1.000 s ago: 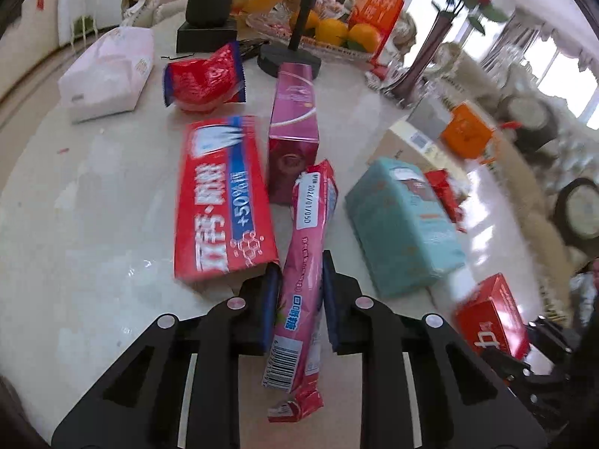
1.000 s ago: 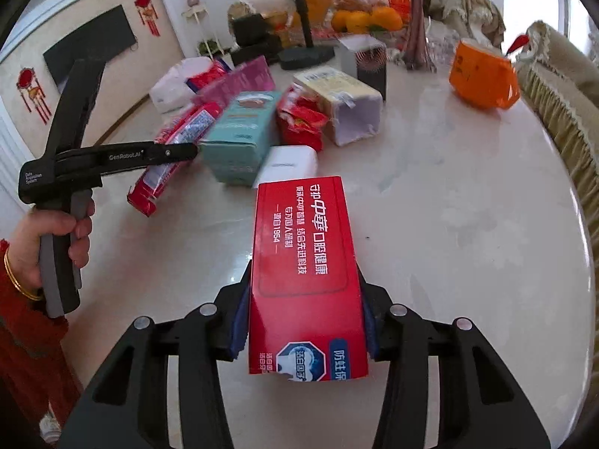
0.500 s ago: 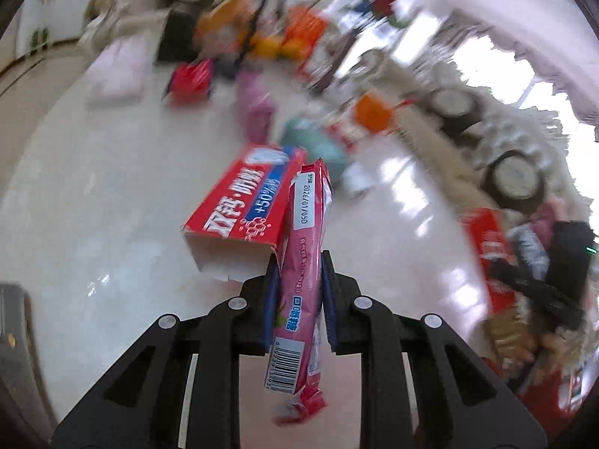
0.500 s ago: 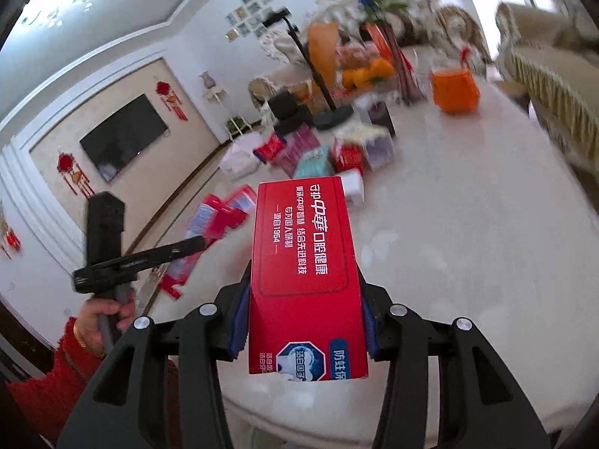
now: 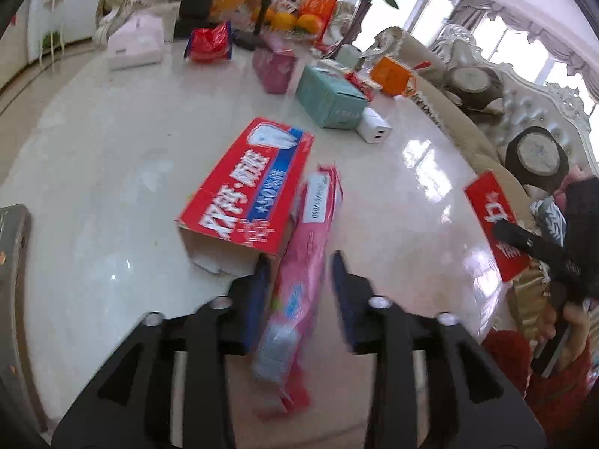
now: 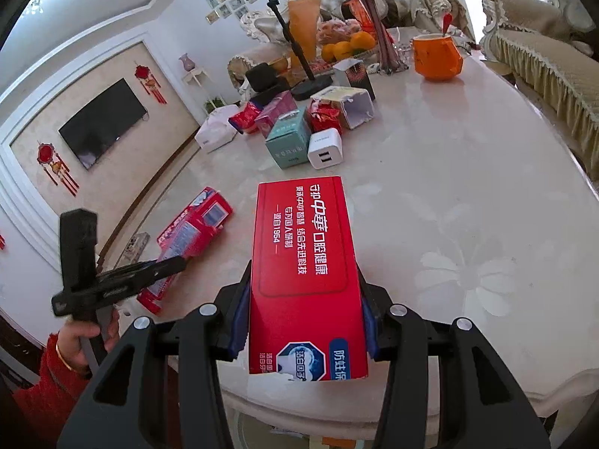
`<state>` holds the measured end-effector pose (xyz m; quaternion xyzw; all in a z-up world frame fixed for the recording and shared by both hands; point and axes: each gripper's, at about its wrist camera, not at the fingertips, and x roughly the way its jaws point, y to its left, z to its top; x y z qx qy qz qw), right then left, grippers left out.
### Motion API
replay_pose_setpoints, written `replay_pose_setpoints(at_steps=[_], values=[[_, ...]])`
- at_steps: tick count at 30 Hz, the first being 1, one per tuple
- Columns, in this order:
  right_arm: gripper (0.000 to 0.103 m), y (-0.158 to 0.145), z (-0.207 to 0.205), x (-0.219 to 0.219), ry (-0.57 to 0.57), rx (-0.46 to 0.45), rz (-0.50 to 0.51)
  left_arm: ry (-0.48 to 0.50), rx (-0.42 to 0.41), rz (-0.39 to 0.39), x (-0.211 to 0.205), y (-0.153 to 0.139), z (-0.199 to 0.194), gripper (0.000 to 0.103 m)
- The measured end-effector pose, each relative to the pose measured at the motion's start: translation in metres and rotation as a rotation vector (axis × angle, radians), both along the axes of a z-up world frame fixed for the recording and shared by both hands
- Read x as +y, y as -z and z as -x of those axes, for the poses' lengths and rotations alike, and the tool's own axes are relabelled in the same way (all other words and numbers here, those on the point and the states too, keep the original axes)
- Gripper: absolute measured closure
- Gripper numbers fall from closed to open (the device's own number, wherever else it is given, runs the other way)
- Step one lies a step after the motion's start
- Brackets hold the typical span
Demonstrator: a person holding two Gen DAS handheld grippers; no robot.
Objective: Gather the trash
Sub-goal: 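Carry the red box and pink tube down over the wastebasket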
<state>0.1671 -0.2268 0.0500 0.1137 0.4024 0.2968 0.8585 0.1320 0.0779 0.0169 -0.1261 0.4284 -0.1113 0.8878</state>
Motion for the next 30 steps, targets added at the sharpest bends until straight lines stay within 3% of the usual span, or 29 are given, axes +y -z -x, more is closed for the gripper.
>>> replay_pose_setpoints(at_steps=[1, 5, 9, 12, 14, 15, 16, 17, 24, 26, 28, 30], values=[[0.058, 0.002, -0.001, 0.0, -0.002, 0.005, 0.0, 0.002, -0.004, -0.007, -0.002, -0.001, 0.004, 0.034], [0.058, 0.007, -0.001, -0.003, 0.004, 0.016, -0.003, 0.007, -0.023, -0.107, -0.016, -0.001, 0.022, 0.033], [0.058, 0.01, -0.001, -0.002, 0.003, 0.022, 0.003, -0.035, -0.034, -0.159, -0.015, 0.0, 0.037, 0.033], [0.058, 0.014, -0.002, -0.003, 0.001, 0.03, 0.01, -0.045, -0.049, -0.148, -0.008, 0.0, 0.043, 0.033], [0.058, 0.016, -0.002, -0.003, 0.004, 0.037, 0.006, -0.071, -0.067, -0.096, 0.005, 0.0, 0.043, 0.033], [0.058, 0.016, -0.002, -0.003, 0.005, 0.04, 0.002, -0.083, -0.074, -0.079, 0.011, 0.001, 0.043, 0.036], [0.058, 0.017, -0.002, -0.004, 0.007, 0.041, -0.001, -0.086, -0.079, -0.077, 0.015, 0.001, 0.043, 0.06], [0.058, 0.017, -0.002, -0.004, 0.007, 0.043, -0.003, -0.077, -0.082, -0.069, 0.019, 0.002, 0.041, 0.071], [0.058, 0.02, -0.003, -0.004, 0.004, 0.051, -0.004, -0.037, -0.065, 0.076, 0.037, 0.006, 0.038, 0.073], [0.058, 0.021, -0.004, -0.004, 0.007, 0.053, 0.003, -0.05, -0.053, 0.099, 0.041, 0.006, 0.042, 0.065], [0.058, 0.023, -0.006, -0.005, 0.012, 0.058, 0.004, -0.07, -0.062, 0.078, 0.04, 0.001, 0.05, 0.035], [0.058, 0.024, -0.007, -0.006, 0.017, 0.06, 0.005, -0.078, -0.076, 0.055, 0.038, -0.004, 0.058, 0.034]])
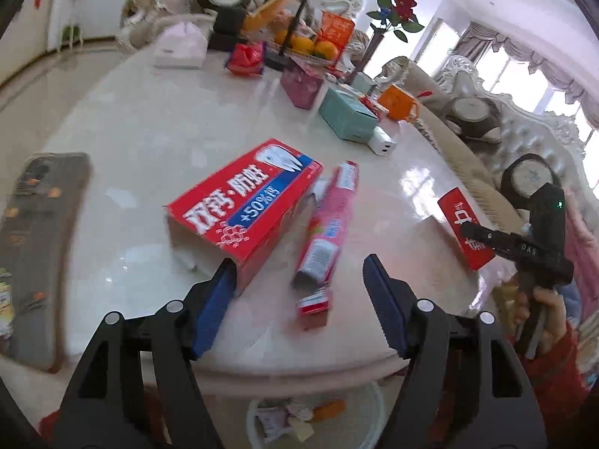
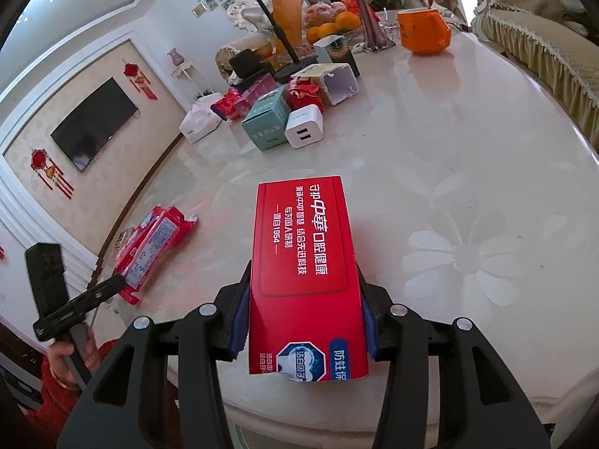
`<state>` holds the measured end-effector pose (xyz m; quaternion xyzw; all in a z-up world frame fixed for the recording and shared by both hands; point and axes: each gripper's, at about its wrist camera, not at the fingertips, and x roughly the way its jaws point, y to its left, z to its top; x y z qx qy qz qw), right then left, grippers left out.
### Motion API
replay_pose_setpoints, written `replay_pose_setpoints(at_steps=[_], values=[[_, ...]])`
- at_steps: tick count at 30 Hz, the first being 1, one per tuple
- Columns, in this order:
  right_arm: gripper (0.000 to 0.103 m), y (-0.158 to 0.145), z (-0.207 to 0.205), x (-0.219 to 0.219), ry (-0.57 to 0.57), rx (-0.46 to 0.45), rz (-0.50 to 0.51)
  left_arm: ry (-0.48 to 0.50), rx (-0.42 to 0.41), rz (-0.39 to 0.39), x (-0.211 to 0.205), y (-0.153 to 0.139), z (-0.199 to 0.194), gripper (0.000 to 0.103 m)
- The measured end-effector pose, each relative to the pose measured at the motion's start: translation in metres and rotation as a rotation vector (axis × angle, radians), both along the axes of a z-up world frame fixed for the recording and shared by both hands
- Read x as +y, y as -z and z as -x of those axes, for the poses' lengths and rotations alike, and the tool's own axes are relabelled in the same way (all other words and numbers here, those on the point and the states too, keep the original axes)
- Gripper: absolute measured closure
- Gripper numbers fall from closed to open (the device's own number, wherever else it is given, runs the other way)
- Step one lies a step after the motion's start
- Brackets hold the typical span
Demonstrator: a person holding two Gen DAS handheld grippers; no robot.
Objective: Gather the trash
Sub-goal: 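Carry the red box and pink tube down over the wastebasket, then open both tools to drop the red box and pink tube in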
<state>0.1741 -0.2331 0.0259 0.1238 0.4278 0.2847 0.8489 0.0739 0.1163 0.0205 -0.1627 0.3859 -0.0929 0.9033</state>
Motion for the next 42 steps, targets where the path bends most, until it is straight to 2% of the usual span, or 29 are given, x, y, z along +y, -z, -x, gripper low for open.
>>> replay_pose_setpoints(at_steps=[2, 6, 7, 9, 10, 12, 14, 18, 20, 21, 24, 27, 29, 31, 33, 35, 37, 39, 40, 42], values=[[0.058, 0.0, -0.001, -0.001, 0.001, 0.003, -0.009, -0.003, -0.017, -0.002, 0.0, -0.005, 0.009, 0.034], [0.058, -0.001, -0.001, 0.0, -0.002, 0.0, -0.005, -0.065, -0.022, -0.068, 0.001, -0.011, 0.024, 0.034], [0.058, -0.001, -0.001, 0.0, -0.003, -0.002, -0.004, -0.07, -0.03, -0.061, 0.001, -0.015, 0.028, 0.034], [0.058, 0.0, -0.001, 0.001, -0.004, -0.002, -0.004, -0.033, -0.063, -0.032, -0.003, -0.023, 0.034, 0.034], [0.058, 0.0, -0.001, 0.001, -0.005, -0.001, -0.004, -0.004, -0.068, -0.047, -0.01, -0.026, 0.033, 0.034], [0.058, 0.0, -0.002, 0.002, -0.003, -0.001, -0.002, 0.07, -0.068, -0.133, -0.034, -0.028, 0.025, 0.034], [0.058, 0.0, -0.002, 0.001, -0.003, -0.003, 0.0, 0.116, -0.039, -0.196, -0.052, -0.021, 0.007, 0.034], [0.058, 0.0, -0.002, 0.002, -0.003, -0.002, 0.012, 0.158, 0.038, -0.223, -0.071, -0.002, -0.032, 0.034], [0.058, -0.001, -0.003, 0.003, 0.006, -0.01, 0.033, 0.173, 0.041, -0.285, -0.082, 0.004, -0.043, 0.059], [0.058, -0.001, -0.004, 0.003, 0.014, -0.017, 0.048, 0.179, 0.033, -0.325, -0.086, 0.004, -0.045, 0.076], [0.058, -0.004, -0.004, 0.002, 0.029, -0.027, 0.047, 0.195, 0.036, -0.349, -0.092, 0.003, -0.047, 0.078], [0.058, -0.016, 0.011, -0.001, 0.0, -0.042, -0.03, 0.187, -0.018, -0.317, -0.091, -0.01, -0.029, 0.078], [0.058, -0.029, 0.031, -0.003, -0.033, -0.069, -0.068, 0.195, -0.082, -0.257, -0.09, -0.031, -0.002, 0.078], [0.058, -0.041, 0.065, -0.006, -0.083, -0.089, -0.107, 0.244, -0.13, -0.232, -0.095, -0.051, 0.039, 0.078], [0.058, -0.045, 0.102, -0.007, -0.141, -0.084, -0.135, 0.31, -0.127, -0.23, -0.105, -0.053, 0.068, 0.078], [0.058, -0.036, 0.145, -0.004, -0.195, -0.038, -0.143, 0.378, -0.076, -0.232, -0.113, -0.042, 0.101, 0.078], [0.058, -0.013, 0.178, 0.001, -0.223, 0.052, -0.127, 0.417, 0.015, -0.229, -0.118, -0.015, 0.122, 0.078], [0.058, 0.018, 0.195, 0.008, -0.212, 0.122, -0.051, 0.427, 0.142, -0.192, -0.121, 0.028, 0.127, 0.078], [0.058, 0.043, 0.197, 0.011, -0.195, 0.183, -0.018, 0.419, 0.191, -0.192, -0.122, 0.051, 0.126, 0.078], [0.058, 0.092, 0.192, 0.02, -0.164, 0.266, 0.061, 0.396, 0.281, -0.233, -0.126, 0.106, 0.112, 0.078]])
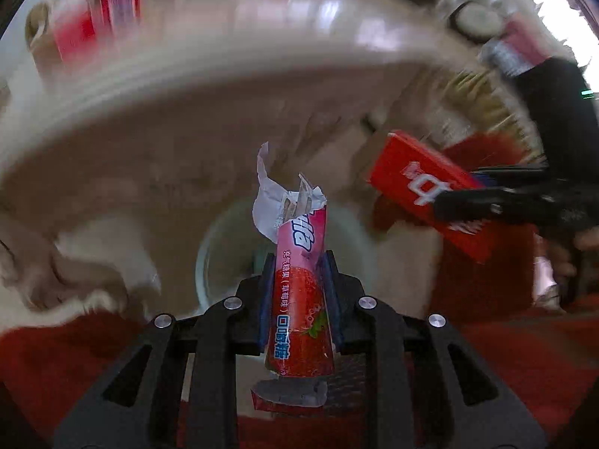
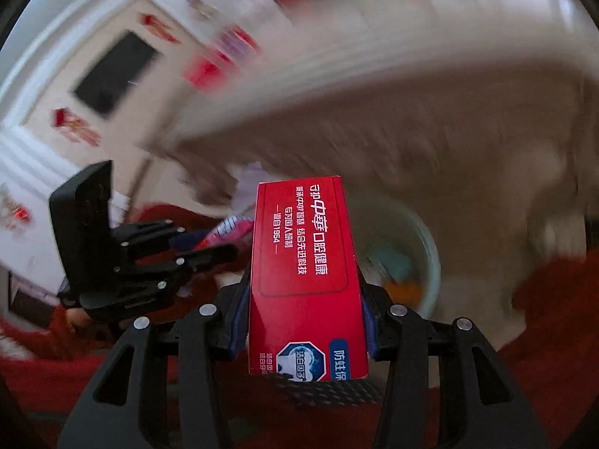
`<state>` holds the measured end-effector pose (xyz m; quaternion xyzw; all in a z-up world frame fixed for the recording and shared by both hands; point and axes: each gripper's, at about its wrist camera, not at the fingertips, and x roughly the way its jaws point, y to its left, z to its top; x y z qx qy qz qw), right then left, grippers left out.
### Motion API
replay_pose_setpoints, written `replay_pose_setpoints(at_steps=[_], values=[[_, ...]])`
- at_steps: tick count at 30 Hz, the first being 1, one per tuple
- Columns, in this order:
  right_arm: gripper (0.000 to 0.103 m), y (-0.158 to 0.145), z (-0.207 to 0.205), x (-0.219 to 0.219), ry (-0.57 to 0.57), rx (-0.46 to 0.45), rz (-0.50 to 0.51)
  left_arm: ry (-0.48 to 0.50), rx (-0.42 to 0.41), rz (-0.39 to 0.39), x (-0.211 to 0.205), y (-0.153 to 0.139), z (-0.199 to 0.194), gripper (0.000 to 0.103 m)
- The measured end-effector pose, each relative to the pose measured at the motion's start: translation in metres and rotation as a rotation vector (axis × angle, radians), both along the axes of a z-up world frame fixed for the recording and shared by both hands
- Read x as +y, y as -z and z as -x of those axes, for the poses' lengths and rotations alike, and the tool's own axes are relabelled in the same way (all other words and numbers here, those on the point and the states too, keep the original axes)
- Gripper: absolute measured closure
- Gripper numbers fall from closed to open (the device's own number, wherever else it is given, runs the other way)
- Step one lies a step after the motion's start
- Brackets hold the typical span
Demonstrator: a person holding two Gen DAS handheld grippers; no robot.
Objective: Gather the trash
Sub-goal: 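Open both tools to drop the red box and pink tube in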
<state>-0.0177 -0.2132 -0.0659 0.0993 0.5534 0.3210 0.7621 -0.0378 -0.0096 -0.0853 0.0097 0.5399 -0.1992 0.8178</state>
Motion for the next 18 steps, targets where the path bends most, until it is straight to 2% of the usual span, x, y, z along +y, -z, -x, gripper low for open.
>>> replay_pose_setpoints(at_steps=[1, 3, 5, 6, 7, 8, 9, 10, 13, 18], values=[[0.058, 0.021, -0.005, 0.006, 0.003, 0.015, 0.054, -0.022, 0.05, -0.021, -0.002, 0.031, -0.011, 0.078], [0.058, 0.053, -0.015, 0.015, 0.002, 0.049, 0.111, -0.048, 0.143, 0.0, -0.005, 0.072, -0.028, 0.078], [0.057, 0.085, -0.027, 0.023, 0.014, 0.099, 0.141, -0.093, 0.216, 0.006, -0.005, 0.101, -0.039, 0.072], [0.057, 0.098, -0.032, 0.027, 0.019, 0.128, 0.16, -0.107, 0.236, -0.023, -0.006, 0.109, -0.041, 0.04], [0.052, 0.107, -0.036, 0.029, 0.029, 0.149, 0.186, -0.116, 0.229, -0.066, -0.006, 0.114, -0.042, 0.014], [0.046, 0.111, -0.038, 0.031, 0.033, 0.154, 0.202, -0.119, 0.205, -0.078, -0.005, 0.114, -0.041, 0.013], [0.034, 0.112, -0.039, 0.033, 0.035, 0.146, 0.211, -0.123, 0.192, -0.075, -0.004, 0.113, -0.039, 0.013], [0.03, 0.112, -0.038, 0.034, 0.036, 0.138, 0.218, -0.13, 0.192, -0.056, -0.001, 0.113, -0.04, 0.013], [0.03, 0.113, -0.036, 0.032, 0.037, 0.129, 0.227, -0.158, 0.205, -0.007, 0.004, 0.113, -0.045, 0.013], [0.03, 0.112, -0.039, 0.035, 0.05, 0.12, 0.238, -0.175, 0.183, 0.006, 0.01, 0.109, -0.044, 0.013]])
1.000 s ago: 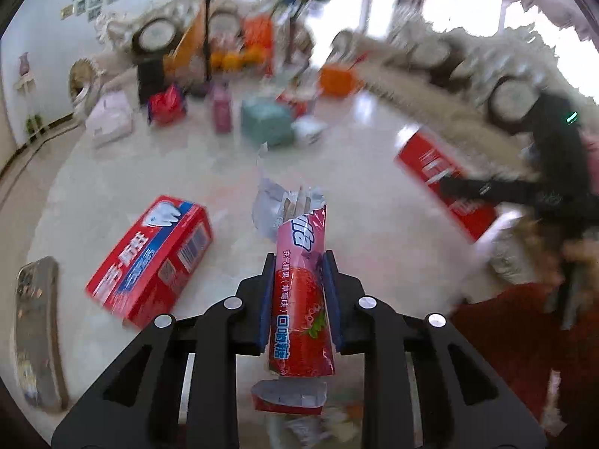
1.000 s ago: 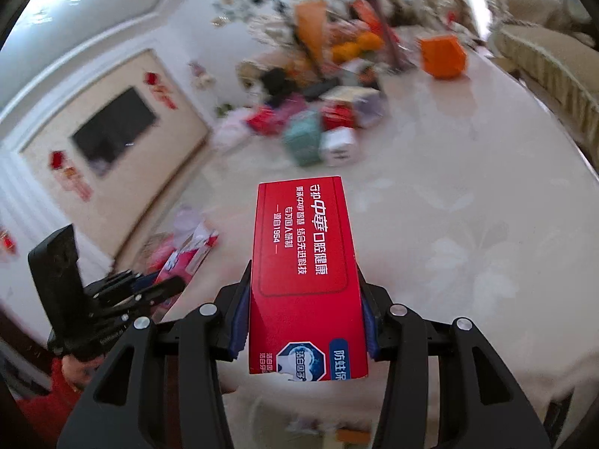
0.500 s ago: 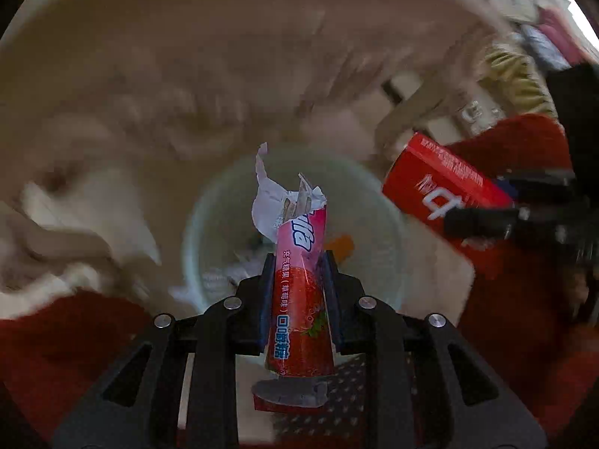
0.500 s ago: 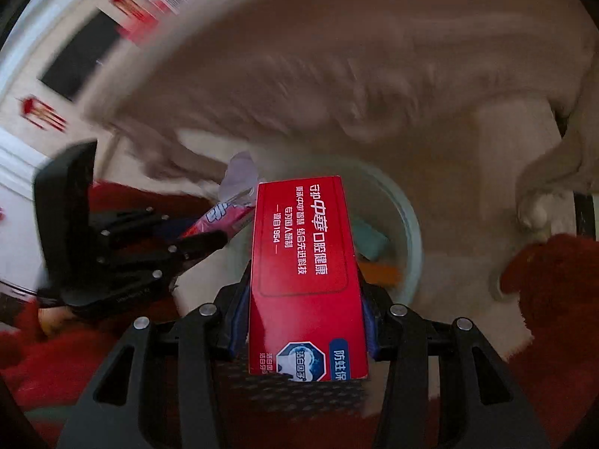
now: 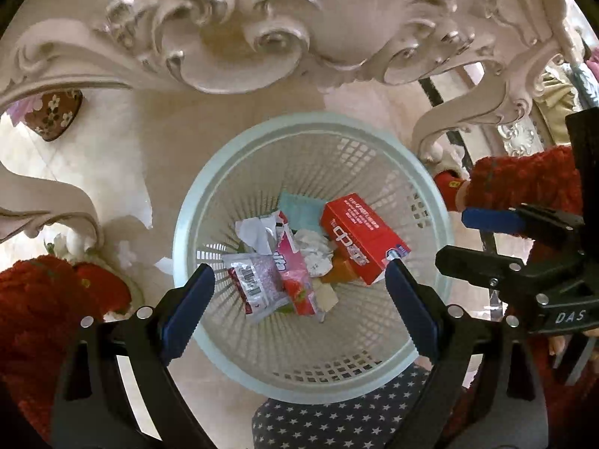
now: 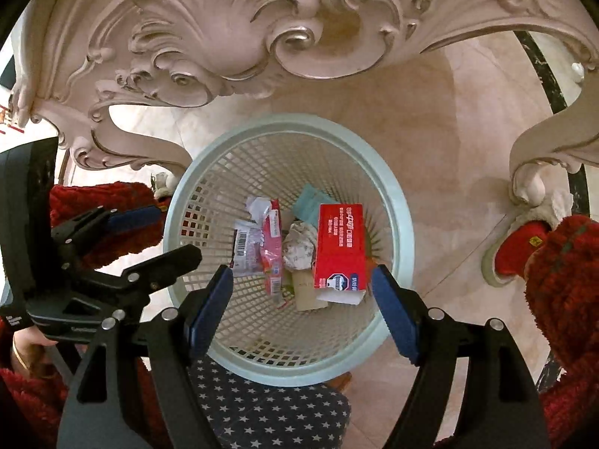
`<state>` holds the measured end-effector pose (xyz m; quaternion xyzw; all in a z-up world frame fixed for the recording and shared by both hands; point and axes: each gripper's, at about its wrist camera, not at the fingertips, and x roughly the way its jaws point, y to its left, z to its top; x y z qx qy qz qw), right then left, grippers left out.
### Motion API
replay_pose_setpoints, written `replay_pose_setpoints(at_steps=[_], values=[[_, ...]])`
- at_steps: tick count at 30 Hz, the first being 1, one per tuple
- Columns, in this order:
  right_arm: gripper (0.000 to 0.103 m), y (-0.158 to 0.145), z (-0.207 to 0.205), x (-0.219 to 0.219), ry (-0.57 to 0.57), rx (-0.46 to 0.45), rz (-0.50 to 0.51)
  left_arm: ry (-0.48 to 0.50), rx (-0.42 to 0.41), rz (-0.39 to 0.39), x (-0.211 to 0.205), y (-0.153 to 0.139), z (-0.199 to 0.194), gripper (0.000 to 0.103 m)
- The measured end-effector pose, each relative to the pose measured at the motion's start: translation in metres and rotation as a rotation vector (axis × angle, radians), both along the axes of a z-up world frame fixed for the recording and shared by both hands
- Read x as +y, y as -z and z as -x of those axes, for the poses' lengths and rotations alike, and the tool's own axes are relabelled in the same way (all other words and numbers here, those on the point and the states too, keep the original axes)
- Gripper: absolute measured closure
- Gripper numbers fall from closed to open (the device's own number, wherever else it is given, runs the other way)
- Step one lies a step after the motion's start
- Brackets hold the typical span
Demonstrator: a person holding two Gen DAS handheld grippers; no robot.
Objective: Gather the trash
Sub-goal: 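Open both tools to drop the red box and pink tube in, then grasp the white PISEN charger with the right tool while the left grasps the toothpaste box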
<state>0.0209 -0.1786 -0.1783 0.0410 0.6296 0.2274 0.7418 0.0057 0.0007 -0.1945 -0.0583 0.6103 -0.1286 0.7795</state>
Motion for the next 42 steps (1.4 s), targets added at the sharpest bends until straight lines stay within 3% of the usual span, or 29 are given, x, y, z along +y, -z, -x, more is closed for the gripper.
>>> replay_pose_setpoints(at_steps=[3, 6, 8, 12, 15, 16, 18, 22, 27, 32, 36, 40, 42], values=[[0.03, -0.019, 0.011, -0.006, -0.005, -0.043, -0.032, -0.019, -0.105, 0.039, 0.011, -0.031, 0.012, 0.013], [0.03, -0.076, 0.028, -0.019, -0.069, -0.142, -0.115, -0.013, -0.219, 0.145, 0.03, -0.09, 0.033, 0.013], [0.03, -0.125, 0.034, -0.028, -0.093, -0.252, -0.176, 0.003, -0.324, 0.161, 0.043, -0.135, 0.044, 0.013], [0.026, -0.217, 0.002, -0.05, -0.017, -0.543, -0.142, 0.002, -0.564, 0.028, 0.077, -0.218, 0.034, 0.013], [0.024, -0.248, -0.053, -0.045, 0.066, -0.678, -0.073, -0.027, -0.696, -0.132, 0.099, -0.256, -0.003, 0.013], [0.024, -0.251, -0.071, -0.041, 0.079, -0.686, -0.066, -0.022, -0.711, -0.155, 0.102, -0.26, -0.014, 0.013], [0.024, -0.255, -0.117, -0.026, 0.1, -0.688, -0.044, 0.019, -0.683, -0.181, 0.109, -0.263, -0.05, 0.013], [0.024, -0.253, -0.192, 0.019, 0.032, -0.725, 0.121, 0.073, -0.589, -0.221, 0.113, -0.252, -0.108, 0.013], [0.024, -0.234, -0.258, 0.045, -0.013, -0.668, 0.196, 0.084, -0.541, -0.243, 0.118, -0.235, -0.145, 0.013], [0.024, -0.22, -0.283, 0.061, -0.059, -0.628, 0.241, 0.088, -0.514, -0.293, 0.108, -0.221, -0.158, 0.013], [0.026, -0.214, -0.292, 0.064, -0.053, -0.604, 0.256, 0.076, -0.506, -0.286, 0.107, -0.217, -0.158, 0.013], [0.041, -0.206, -0.302, 0.063, -0.048, -0.558, 0.23, 0.037, -0.47, -0.235, 0.111, -0.21, -0.16, 0.014], [0.05, -0.206, -0.304, 0.064, -0.051, -0.553, 0.211, 0.038, -0.447, -0.231, 0.108, -0.204, -0.16, 0.021]])
